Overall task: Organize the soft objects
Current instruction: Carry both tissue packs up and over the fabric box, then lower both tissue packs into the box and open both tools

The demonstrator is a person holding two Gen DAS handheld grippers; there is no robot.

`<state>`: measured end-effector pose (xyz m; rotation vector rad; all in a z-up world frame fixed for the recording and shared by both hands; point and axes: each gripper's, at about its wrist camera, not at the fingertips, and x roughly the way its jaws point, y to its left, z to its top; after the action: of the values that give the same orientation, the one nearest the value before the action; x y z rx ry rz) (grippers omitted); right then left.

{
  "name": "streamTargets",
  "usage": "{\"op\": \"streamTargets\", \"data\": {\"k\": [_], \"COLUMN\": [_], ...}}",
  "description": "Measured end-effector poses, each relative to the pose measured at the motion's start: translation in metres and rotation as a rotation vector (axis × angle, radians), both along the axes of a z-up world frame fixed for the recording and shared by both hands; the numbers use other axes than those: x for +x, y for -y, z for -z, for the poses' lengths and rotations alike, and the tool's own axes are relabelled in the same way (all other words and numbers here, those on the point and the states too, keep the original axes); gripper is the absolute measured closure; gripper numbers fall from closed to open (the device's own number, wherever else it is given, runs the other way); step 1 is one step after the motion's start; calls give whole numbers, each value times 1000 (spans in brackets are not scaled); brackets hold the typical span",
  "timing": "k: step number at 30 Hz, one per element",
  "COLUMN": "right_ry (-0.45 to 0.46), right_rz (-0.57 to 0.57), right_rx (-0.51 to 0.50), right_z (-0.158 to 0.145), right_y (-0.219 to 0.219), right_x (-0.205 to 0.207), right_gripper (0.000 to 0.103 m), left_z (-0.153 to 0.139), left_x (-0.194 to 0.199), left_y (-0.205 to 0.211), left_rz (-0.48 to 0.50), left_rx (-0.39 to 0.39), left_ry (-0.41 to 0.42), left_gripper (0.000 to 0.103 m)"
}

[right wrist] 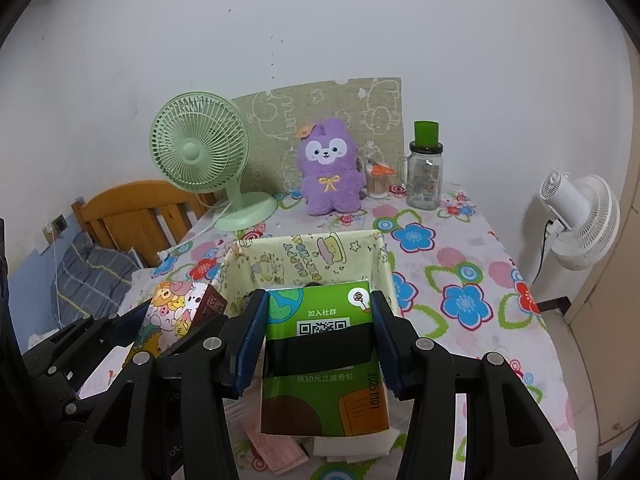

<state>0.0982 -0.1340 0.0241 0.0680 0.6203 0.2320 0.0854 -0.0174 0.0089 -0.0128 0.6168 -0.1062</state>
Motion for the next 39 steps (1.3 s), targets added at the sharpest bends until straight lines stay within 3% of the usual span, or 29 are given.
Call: {"op": "streamTargets", "data": {"k": [15,36,39], "right_ry": [15,-31,-42], "right_rz": [-15,-7,-4], "right_rx": [-4,-11,-19], "right_z": [-4,16,20], "right_y": [-10,-9,-8], "right_x": [33,87,92], "right_gripper": [49,49,49], "left_z": [-5,11,16], "left_x": [29,80,87], "left_y": [-10,-9,-8], "left_rz": [-25,-17,-8], "left_rx": [16,17,13], "left_ry": [23,-20,-40], "left_gripper": [53,51,43]}}
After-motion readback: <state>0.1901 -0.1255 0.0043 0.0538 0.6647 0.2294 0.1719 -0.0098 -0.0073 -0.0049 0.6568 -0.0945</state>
